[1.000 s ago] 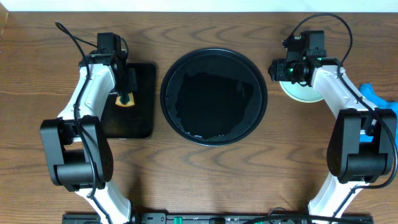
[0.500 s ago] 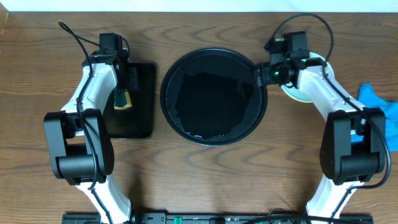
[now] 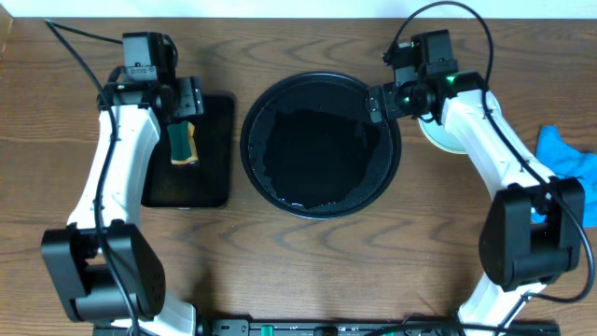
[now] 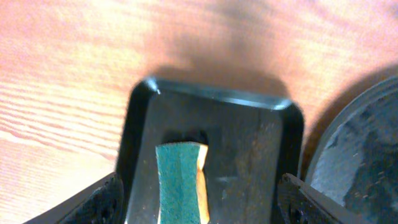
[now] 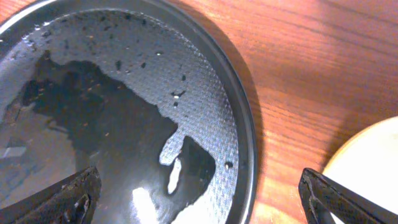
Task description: Clean dirty plates on tray and stack at the side
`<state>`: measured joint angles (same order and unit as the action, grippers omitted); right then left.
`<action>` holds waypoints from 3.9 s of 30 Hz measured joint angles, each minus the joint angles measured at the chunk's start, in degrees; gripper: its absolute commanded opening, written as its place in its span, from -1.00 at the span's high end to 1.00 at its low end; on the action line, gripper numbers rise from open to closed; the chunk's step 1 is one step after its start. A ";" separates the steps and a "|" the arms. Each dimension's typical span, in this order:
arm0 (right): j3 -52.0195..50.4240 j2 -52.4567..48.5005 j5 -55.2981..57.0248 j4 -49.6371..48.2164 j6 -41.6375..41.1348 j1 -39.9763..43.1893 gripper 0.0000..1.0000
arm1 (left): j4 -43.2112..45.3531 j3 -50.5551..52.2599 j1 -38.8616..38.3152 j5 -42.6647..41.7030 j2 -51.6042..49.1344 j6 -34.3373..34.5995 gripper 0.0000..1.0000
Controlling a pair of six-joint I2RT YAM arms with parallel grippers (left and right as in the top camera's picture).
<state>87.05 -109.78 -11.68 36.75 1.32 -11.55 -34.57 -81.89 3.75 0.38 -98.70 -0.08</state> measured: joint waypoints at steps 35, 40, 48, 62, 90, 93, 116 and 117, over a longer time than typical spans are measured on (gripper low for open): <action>-0.07 15.41 10.99 2.54 6.16 -6.62 -0.99 | -0.35 -0.24 0.00 0.00 0.15 0.00 -0.80; -0.39 31.47 14.62 -5.49 10.64 -6.21 -0.99 | -0.35 -0.24 0.00 0.00 0.15 0.02 -0.81; -19.15 57.42 12.81 -19.43 12.59 2.21 -0.99 | -0.31 -0.24 0.02 0.00 0.15 0.00 -0.81; -68.24 100.91 4.96 -37.07 12.79 9.20 -0.98 | -0.35 -0.24 0.02 0.00 0.15 0.02 -0.82; -86.66 109.11 3.78 -33.38 5.31 8.81 -0.99 | -0.37 -0.24 0.02 0.00 0.15 0.02 -0.83; -86.66 109.11 3.76 -33.35 5.31 8.39 -0.98 | -0.35 -0.24 0.02 0.00 0.15 0.00 -0.82; -86.66 109.11 3.78 -33.35 5.29 8.35 -0.99 | -0.37 -0.24 0.02 0.00 0.15 0.02 -0.82; -86.66 109.11 3.78 -33.35 5.29 8.35 -0.98 | -0.37 -0.24 0.02 0.00 0.15 0.02 -0.82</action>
<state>0.38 -0.67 -7.90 3.40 6.61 -3.20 -34.94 -82.13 3.77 0.38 -98.54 -0.05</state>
